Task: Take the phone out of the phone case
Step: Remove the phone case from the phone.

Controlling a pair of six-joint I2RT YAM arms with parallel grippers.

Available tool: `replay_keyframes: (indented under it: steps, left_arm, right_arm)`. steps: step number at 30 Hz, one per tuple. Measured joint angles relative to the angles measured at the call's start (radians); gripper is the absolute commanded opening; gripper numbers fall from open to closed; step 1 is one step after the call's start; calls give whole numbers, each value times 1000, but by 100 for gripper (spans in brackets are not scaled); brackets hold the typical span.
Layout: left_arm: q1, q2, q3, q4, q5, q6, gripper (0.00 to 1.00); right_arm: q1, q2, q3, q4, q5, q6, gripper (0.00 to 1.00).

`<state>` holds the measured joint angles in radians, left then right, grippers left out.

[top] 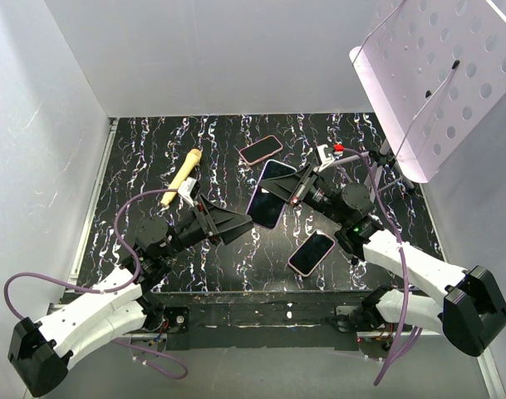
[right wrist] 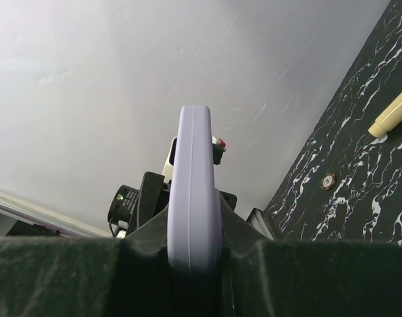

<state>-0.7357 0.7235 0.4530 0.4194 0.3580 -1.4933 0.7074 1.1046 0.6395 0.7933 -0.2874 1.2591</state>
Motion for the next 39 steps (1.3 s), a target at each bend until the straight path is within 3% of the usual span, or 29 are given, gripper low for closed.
replay_keyframes:
  steps: [13,20,26,30,33,39]
  left_arm:
    - [-8,24,58,-121,-33,78,51]
    - [-8,40,55,-127,-46,48,48]
    - [-11,46,-9,-11,-81,-41,40]
    - [-13,80,-45,102,-103,-76,29]
    - [-13,83,-41,111,-108,-24,26]
    - [-14,21,26,-35,-115,155,24]
  right_arm:
    - [14,2,0,-14,36,-48,1]
    - [17,-7,1,-40,42,-113,1]
    - [31,-4,1,-10,53,-147,1]
    - [31,7,1,18,69,-149,1]
    - [31,17,1,44,81,-123,1]
    - [37,47,19,64,89,-49,1]
